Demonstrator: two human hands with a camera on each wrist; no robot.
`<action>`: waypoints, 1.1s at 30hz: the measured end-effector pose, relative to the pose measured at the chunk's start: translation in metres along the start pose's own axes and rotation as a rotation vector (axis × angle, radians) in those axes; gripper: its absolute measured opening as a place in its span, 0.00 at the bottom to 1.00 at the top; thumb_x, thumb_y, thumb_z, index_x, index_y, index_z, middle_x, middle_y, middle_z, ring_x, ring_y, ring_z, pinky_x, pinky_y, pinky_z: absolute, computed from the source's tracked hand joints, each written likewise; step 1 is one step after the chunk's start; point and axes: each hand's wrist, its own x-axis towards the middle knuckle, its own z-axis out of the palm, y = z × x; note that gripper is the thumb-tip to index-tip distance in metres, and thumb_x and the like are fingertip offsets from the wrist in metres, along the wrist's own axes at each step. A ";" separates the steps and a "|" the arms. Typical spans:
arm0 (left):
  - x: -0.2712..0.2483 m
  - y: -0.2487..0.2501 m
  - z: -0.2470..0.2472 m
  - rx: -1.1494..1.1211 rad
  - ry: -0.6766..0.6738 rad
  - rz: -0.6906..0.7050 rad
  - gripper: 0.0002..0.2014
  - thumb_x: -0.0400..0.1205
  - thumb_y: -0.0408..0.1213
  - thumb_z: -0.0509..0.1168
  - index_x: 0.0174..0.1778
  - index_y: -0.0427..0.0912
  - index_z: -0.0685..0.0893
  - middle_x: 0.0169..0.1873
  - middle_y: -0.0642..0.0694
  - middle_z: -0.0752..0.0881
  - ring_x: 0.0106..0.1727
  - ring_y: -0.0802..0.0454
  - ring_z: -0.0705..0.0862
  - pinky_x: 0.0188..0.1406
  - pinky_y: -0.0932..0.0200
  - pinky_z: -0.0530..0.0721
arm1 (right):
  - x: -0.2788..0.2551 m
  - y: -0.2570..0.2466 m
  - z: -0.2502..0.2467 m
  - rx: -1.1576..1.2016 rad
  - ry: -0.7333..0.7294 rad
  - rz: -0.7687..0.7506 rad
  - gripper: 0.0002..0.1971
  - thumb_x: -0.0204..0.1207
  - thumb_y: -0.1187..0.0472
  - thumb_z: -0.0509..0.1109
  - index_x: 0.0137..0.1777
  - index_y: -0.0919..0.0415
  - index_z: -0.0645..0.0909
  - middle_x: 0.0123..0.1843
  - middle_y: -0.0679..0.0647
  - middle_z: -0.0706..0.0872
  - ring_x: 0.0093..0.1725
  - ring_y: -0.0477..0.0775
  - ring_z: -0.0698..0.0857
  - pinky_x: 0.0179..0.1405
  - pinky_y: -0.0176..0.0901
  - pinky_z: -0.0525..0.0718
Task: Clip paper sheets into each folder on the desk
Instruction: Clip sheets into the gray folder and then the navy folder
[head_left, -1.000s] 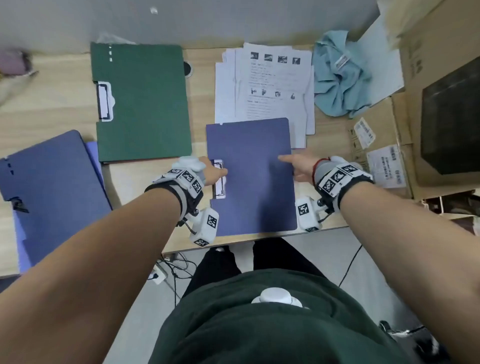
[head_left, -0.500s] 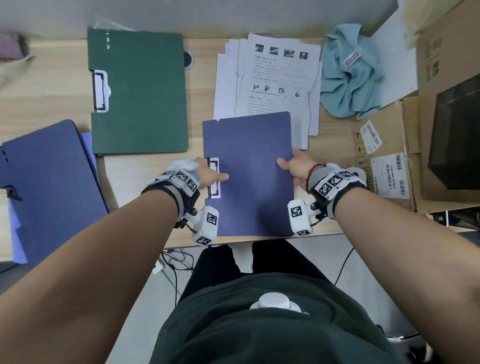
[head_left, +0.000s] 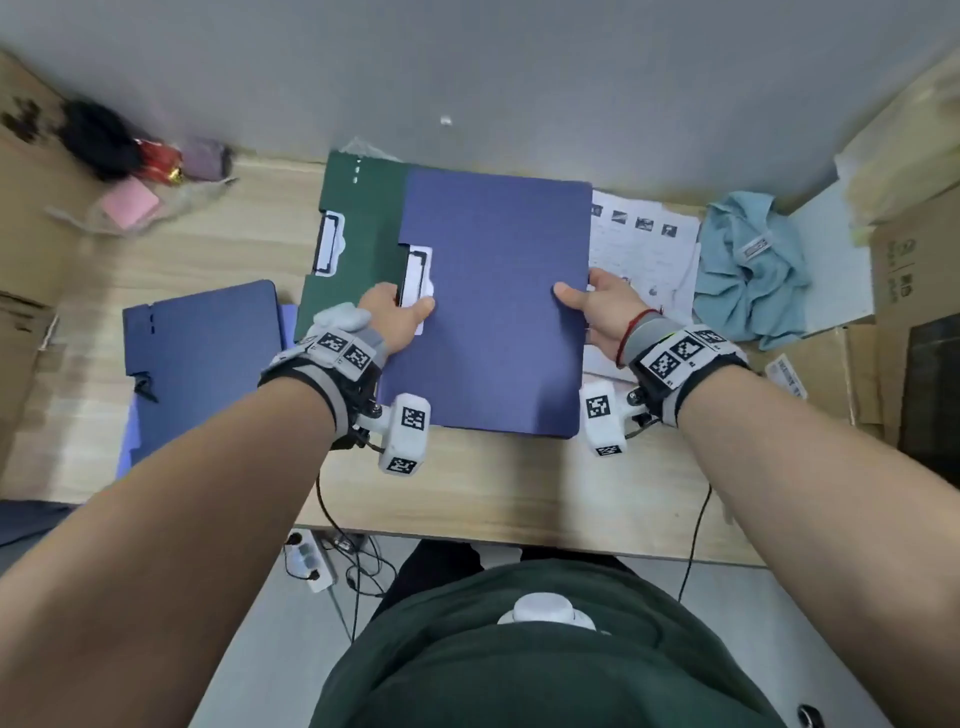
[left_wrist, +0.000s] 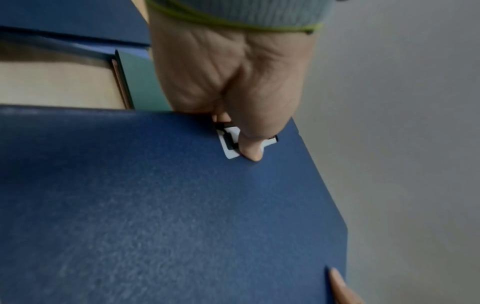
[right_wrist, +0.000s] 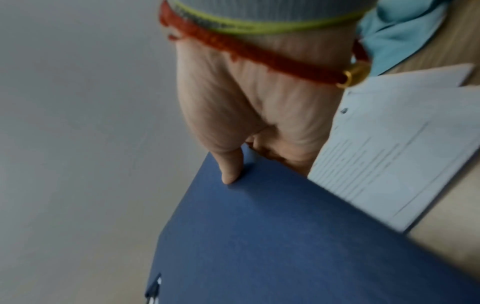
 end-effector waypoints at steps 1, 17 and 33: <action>0.006 -0.004 -0.009 0.019 0.030 -0.023 0.23 0.79 0.56 0.67 0.54 0.37 0.84 0.46 0.41 0.87 0.47 0.39 0.85 0.50 0.51 0.82 | 0.000 0.002 0.009 -0.058 -0.037 0.034 0.16 0.83 0.64 0.68 0.70 0.60 0.77 0.57 0.53 0.88 0.45 0.51 0.89 0.42 0.48 0.89; 0.122 -0.122 -0.087 0.147 -0.019 -0.205 0.42 0.36 0.83 0.68 0.37 0.57 0.90 0.35 0.54 0.92 0.37 0.45 0.91 0.49 0.47 0.89 | 0.055 -0.001 0.133 -0.183 -0.080 0.189 0.08 0.86 0.65 0.62 0.63 0.58 0.77 0.59 0.56 0.86 0.53 0.59 0.87 0.47 0.50 0.87; 0.108 -0.075 -0.104 0.641 -0.227 -0.196 0.17 0.73 0.55 0.71 0.35 0.44 0.78 0.26 0.49 0.78 0.25 0.52 0.76 0.26 0.63 0.70 | 0.109 -0.001 0.175 -0.531 0.067 0.305 0.22 0.76 0.59 0.73 0.70 0.63 0.78 0.65 0.57 0.85 0.64 0.61 0.84 0.64 0.56 0.84</action>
